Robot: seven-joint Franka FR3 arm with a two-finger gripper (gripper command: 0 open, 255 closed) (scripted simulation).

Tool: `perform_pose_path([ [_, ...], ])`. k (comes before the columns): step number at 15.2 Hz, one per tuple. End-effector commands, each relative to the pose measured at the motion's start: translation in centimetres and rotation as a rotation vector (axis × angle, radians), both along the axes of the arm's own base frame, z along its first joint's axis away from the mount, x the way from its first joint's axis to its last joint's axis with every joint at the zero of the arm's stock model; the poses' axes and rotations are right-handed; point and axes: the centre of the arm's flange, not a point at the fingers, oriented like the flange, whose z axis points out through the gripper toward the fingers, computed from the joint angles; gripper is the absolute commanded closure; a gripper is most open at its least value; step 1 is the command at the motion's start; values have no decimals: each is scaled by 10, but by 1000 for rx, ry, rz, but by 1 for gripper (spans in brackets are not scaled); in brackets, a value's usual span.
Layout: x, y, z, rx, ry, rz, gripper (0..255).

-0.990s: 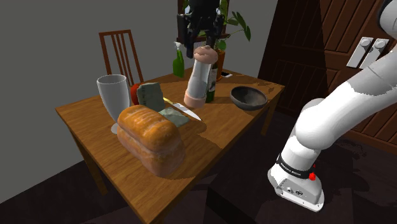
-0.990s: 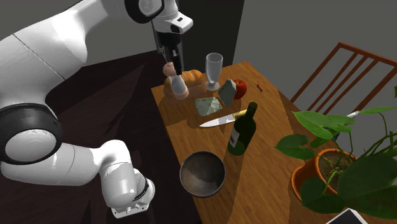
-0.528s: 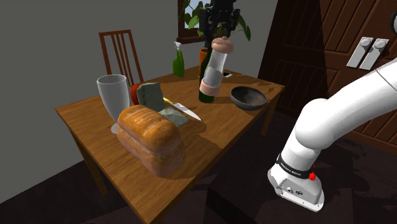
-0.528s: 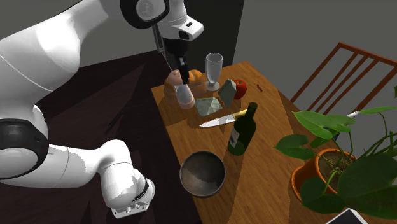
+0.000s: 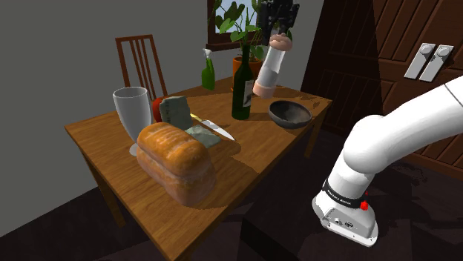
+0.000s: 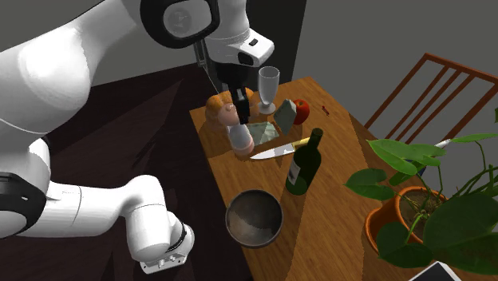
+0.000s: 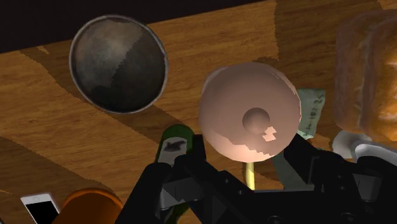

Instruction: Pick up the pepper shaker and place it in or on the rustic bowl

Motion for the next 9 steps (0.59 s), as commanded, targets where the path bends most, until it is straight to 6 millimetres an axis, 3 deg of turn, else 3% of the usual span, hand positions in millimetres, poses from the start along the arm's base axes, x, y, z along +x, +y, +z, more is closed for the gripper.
perform_pose_path([
  [1, -3, -28, 6, 0, 0, 1, 255],
  [9, -11, -132, 25, 0, 0, 1, 255],
])
